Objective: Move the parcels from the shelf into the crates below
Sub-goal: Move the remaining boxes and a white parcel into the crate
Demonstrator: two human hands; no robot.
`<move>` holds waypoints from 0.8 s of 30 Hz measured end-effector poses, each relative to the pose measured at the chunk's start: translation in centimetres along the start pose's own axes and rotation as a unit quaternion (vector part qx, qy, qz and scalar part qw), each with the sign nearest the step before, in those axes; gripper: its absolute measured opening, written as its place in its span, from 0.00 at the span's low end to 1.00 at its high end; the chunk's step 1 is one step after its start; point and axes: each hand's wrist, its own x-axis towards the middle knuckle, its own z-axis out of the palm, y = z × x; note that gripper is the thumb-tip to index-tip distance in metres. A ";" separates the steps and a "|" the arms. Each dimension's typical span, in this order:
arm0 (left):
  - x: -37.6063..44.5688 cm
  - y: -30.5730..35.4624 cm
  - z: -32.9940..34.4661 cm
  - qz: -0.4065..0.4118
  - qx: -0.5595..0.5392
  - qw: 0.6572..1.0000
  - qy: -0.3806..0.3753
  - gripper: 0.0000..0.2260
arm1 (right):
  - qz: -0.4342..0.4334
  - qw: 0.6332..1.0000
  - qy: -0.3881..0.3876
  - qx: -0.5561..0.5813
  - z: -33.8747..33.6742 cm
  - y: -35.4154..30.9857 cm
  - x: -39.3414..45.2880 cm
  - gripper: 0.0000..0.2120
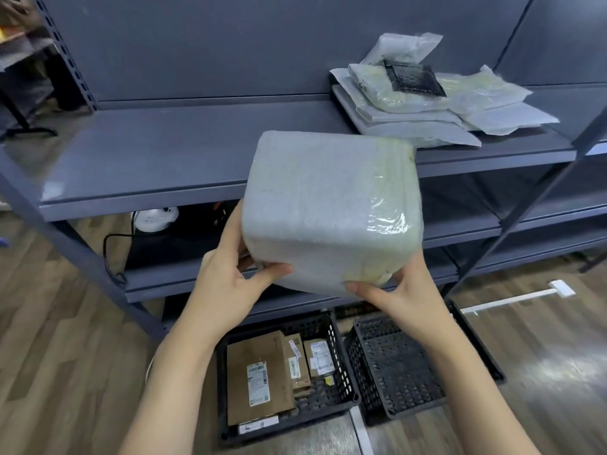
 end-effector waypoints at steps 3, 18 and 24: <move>0.0 0.1 0.6 -0.002 0.001 1.000 -0.007 0.33 | 0.033 0.994 -0.089 -0.054 -1.9 0.8 1.3 0.56; 0.6 2.5 0.7 0.007 0.011 1.000 -0.025 0.39 | -0.022 0.990 -0.080 -0.111 -4.2 -0.6 1.8 0.60; 0.5 2.7 0.4 -0.022 0.045 0.999 -0.020 0.46 | -0.011 0.982 -0.097 -0.163 -4.6 -1.8 1.8 0.57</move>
